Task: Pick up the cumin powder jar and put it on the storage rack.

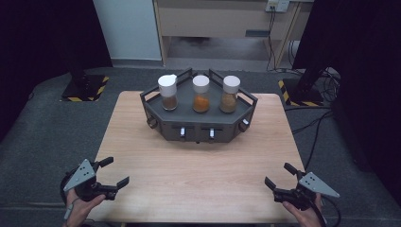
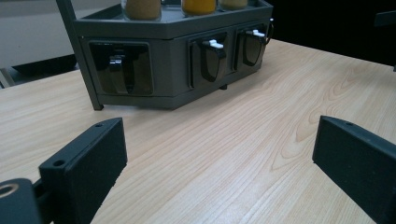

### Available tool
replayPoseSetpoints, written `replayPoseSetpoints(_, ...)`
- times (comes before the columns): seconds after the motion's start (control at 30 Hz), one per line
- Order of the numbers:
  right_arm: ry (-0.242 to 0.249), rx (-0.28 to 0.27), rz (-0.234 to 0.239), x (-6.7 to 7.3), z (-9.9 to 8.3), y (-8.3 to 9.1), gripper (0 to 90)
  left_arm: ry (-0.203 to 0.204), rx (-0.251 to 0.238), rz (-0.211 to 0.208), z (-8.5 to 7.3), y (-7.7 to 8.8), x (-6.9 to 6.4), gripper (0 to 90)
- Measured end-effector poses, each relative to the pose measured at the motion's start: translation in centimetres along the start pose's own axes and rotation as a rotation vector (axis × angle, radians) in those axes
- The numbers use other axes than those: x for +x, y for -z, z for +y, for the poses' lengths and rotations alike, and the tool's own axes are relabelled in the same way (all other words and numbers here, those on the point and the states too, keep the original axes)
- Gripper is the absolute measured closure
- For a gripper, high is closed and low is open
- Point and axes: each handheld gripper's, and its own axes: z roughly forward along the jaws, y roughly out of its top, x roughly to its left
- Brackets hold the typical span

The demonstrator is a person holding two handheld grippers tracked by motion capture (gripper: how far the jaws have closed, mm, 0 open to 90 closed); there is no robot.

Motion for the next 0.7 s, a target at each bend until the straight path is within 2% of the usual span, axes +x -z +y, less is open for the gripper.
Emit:
replayPoseSetpoints(0.4, -0.021, -0.026, -0.003, -0.19, -0.39, 0.24, 3.9, 0.020, -0.038, -0.006, -0.39, 0.24, 0.23, 1.8)
replayPoseSetpoints(0.6, 0.014, -0.022, -0.007, 0.20, -0.08, 0.25, 3.7, 0.023, -0.052, -0.007, -0.51, 0.34, 0.28, 1.8)
replayPoseSetpoints(0.7, 0.009, -0.023, -0.009, 0.21, -0.08, 0.24, 3.7, 0.020, -0.059, -0.006, -0.57, 0.42, 0.24, 1.8)
